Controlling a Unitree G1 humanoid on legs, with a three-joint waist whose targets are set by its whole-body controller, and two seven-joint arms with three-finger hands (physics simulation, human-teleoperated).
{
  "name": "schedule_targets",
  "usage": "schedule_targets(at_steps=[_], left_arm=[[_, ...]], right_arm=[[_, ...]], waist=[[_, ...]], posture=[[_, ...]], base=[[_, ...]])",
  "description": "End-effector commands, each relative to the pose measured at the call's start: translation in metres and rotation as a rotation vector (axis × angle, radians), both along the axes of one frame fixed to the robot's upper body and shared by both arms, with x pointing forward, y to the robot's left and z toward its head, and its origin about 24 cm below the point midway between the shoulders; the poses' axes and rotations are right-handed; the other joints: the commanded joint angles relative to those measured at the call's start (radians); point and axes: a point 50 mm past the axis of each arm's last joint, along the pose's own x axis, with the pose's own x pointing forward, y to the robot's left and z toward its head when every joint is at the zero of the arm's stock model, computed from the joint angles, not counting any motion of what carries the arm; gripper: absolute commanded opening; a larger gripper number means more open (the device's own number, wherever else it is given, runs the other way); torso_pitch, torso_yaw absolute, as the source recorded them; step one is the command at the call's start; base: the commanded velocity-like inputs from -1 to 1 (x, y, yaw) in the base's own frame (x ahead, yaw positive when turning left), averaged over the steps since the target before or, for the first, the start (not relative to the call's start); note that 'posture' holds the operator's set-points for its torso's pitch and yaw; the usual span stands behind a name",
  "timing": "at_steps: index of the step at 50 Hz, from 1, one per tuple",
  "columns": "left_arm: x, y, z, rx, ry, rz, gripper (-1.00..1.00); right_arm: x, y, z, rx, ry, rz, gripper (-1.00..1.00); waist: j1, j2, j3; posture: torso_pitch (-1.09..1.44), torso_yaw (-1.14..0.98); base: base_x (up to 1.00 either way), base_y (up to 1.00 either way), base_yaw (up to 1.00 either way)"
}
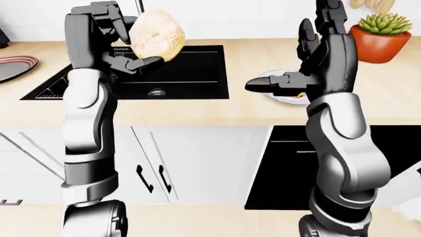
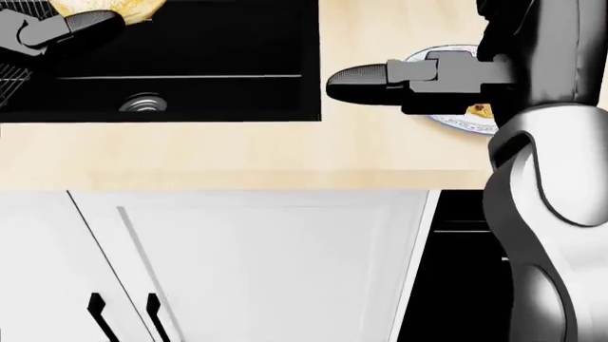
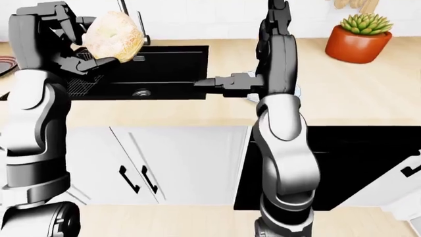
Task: Place the pastries on the plates.
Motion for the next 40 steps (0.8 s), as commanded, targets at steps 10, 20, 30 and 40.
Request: schedule_targets(at_steps=[10,20,30,40], left_arm=[[-0.0096,0.0032,0.0255,0.013,-0.096,0.007,-1.0],[-0.0113,0.0033,0.0279,0.014,-0.103,0.007,-1.0],[-0.0121,0.0038,0.0249,0.008,-0.103,0.01,-1.0],[-0.0134,0.0053,0.0239,0.005,-0.105,0.012,-1.0]], right_arm=[[-0.0044,0.0041,0.0106,-0.011,-0.071,0.018,1.0],[-0.0059,0.0046,0.0117,-0.014,-0.075,0.026,1.0],[-0.0055,0.0048,0.0122,-0.016,-0.075,0.025,1.0],[-0.0065,0.0059,0.012,-0.019,-0.08,0.03,1.0]], waist=[[0.01,0.075,-0.026],[0.009,0.044,-0.017],[0.016,-0.017,-0.048],[0.01,0.097,-0.017]], posture=[[0.0,0.0],[0.0,0.0],[0.0,0.0],[0.0,0.0]], base=[[0.0,0.4,0.0],[0.0,0.41,0.0],[0.0,0.44,0.0],[0.0,0.52,0.0]])
